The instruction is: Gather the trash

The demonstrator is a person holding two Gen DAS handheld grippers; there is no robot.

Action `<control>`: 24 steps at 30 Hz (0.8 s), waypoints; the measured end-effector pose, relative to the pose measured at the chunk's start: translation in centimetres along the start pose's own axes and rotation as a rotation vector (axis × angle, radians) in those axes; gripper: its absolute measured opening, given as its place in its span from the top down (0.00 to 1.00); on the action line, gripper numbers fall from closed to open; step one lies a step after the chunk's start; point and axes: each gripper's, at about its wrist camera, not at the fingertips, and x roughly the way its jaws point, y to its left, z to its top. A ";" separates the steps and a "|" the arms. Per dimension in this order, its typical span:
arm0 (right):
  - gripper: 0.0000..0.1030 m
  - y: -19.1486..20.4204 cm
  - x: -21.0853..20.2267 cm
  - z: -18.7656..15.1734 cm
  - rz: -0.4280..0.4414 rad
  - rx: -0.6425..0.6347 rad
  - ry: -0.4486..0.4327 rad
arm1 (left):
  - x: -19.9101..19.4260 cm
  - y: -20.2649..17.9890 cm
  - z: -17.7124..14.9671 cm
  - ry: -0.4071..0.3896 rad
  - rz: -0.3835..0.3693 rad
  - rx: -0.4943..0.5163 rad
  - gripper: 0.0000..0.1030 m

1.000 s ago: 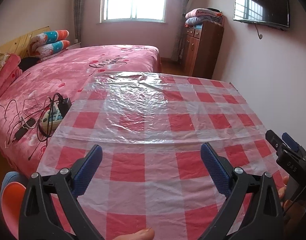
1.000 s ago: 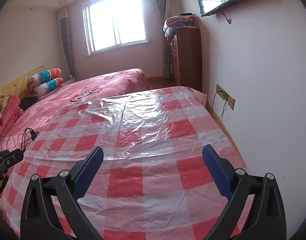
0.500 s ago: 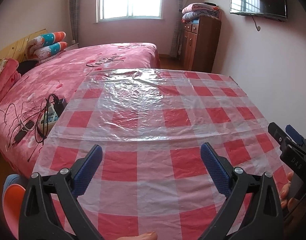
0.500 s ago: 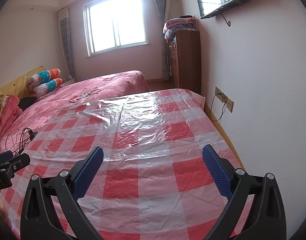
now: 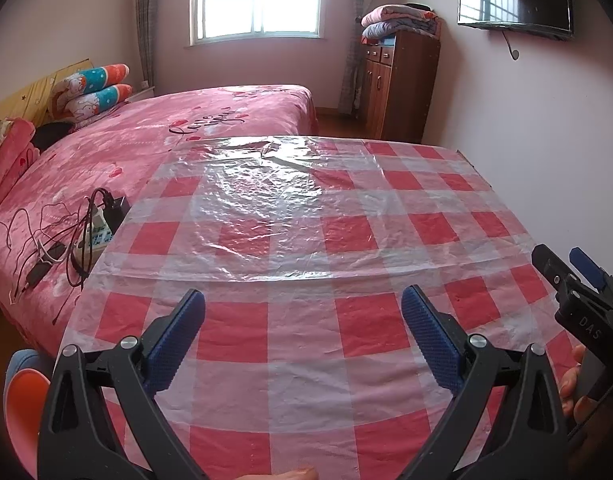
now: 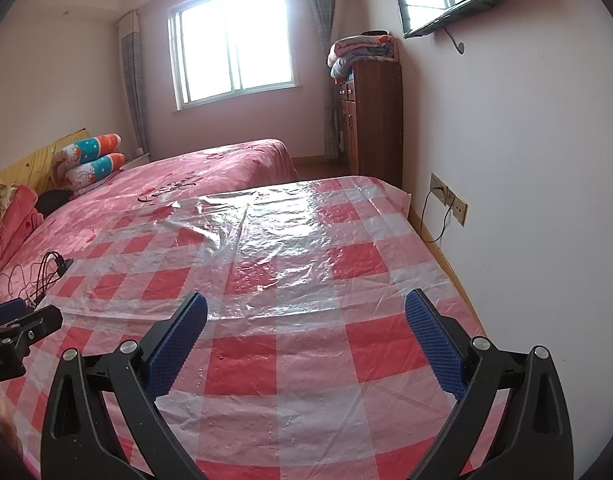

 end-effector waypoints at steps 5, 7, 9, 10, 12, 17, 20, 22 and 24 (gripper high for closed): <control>0.05 0.1 0.2 0.0 -0.003 -0.004 0.005 | 0.2 -0.2 -0.2 -0.001 -0.003 0.006 0.04; 0.05 0.1 0.3 0.0 -0.004 -0.004 0.007 | 0.3 -0.2 -0.2 -0.006 -0.002 0.009 0.04; 0.05 0.1 0.4 0.0 -0.005 -0.003 0.011 | 0.3 -0.3 -0.3 -0.010 -0.001 0.012 0.04; 0.05 0.2 0.4 0.0 -0.006 -0.004 0.011 | 0.4 -0.3 -0.3 -0.009 -0.006 0.011 0.04; 0.05 0.2 0.6 0.1 -0.004 -0.005 0.017 | 0.8 -0.3 -0.4 -0.002 -0.012 0.013 0.04; 0.05 0.2 1.8 0.2 -0.010 -0.002 0.066 | 2.9 -0.7 -0.2 0.050 0.008 0.027 0.04; 0.05 0.4 3.1 0.1 -0.005 -0.009 0.130 | 5.1 -1.1 0.1 0.113 0.008 0.018 0.04; 0.05 0.6 4.1 0.1 -0.003 -0.014 0.177 | 6.9 -1.2 0.2 0.163 0.013 -0.003 0.04; 0.05 0.9 5.0 0.0 -0.007 -0.022 0.221 | 8.5 -1.4 0.3 0.210 0.014 -0.014 0.04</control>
